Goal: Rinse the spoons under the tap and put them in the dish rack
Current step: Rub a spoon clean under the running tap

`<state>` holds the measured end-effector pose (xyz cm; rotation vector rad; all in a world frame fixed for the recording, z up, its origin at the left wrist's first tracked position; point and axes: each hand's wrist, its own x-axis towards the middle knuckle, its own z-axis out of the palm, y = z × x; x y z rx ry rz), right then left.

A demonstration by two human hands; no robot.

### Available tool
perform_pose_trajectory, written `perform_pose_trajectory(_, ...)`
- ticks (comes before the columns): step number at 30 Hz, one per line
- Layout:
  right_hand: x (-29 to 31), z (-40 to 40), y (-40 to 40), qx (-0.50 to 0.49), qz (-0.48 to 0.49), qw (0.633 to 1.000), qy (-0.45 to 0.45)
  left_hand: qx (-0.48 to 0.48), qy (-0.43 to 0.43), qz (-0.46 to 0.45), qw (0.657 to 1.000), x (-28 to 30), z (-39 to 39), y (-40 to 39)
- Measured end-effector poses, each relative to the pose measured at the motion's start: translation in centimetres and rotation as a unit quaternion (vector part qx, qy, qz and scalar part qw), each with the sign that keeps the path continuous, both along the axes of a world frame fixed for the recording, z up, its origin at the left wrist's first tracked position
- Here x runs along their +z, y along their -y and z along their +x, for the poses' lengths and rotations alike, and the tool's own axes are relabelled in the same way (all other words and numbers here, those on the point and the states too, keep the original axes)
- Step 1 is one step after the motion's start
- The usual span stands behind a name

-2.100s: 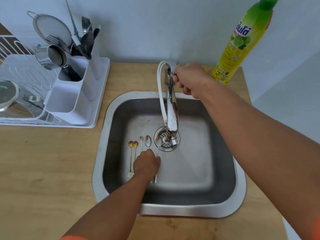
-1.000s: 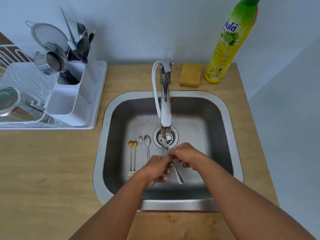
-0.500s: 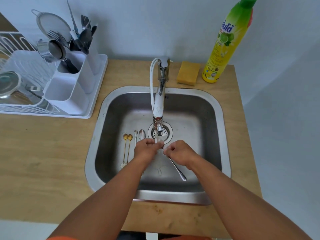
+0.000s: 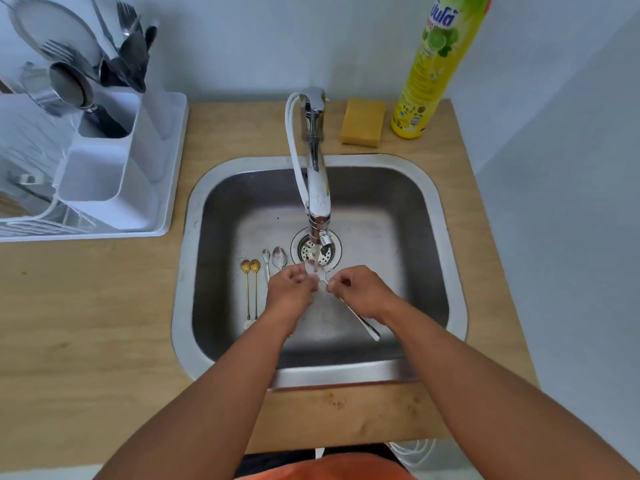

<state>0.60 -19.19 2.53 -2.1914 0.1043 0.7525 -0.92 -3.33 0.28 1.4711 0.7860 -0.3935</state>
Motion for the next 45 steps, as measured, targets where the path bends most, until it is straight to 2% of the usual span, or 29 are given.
perform_pose_trajectory(11,0.1,0.1,0.3,-0.011,0.038,0.999,0.037,0.015,0.032,0.059,0.998,0.9,1.5,-0.2)
perform_pose_trajectory(20,0.4,1.1,2.1,0.018,0.081,0.995,0.046,0.009,0.022,-0.028,0.999,1.2,0.5,-0.4)
perform_pose_trajectory(26,0.0,1.5,2.2,0.094,0.047,0.991,0.082,0.023,0.033,0.043,0.998,2.1,0.6,1.3)
perform_pose_trajectory(29,-0.3,1.2,2.2,0.109,0.022,0.99,0.086,0.058,0.018,0.095,0.994,2.6,0.7,2.3)
perform_pose_trajectory(32,-0.4,0.7,2.1,0.118,0.002,0.988,0.097,0.104,-0.003,0.103,0.989,3.0,0.7,3.2)
perform_pose_trajectory(37,-0.5,0.5,2.4,0.095,0.021,0.99,0.1,0.146,-0.029,0.011,0.989,3.4,0.1,2.9)
perform_pose_trajectory(40,-0.4,0.8,2.5,0.09,0.059,0.99,0.091,0.138,-0.042,-0.079,0.986,3.5,-0.5,2.1)
perform_pose_trajectory(45,0.4,1.2,2.7,0.101,0.147,0.983,0.042,0.113,-0.04,-0.239,0.964,3.1,-1.6,0.4)
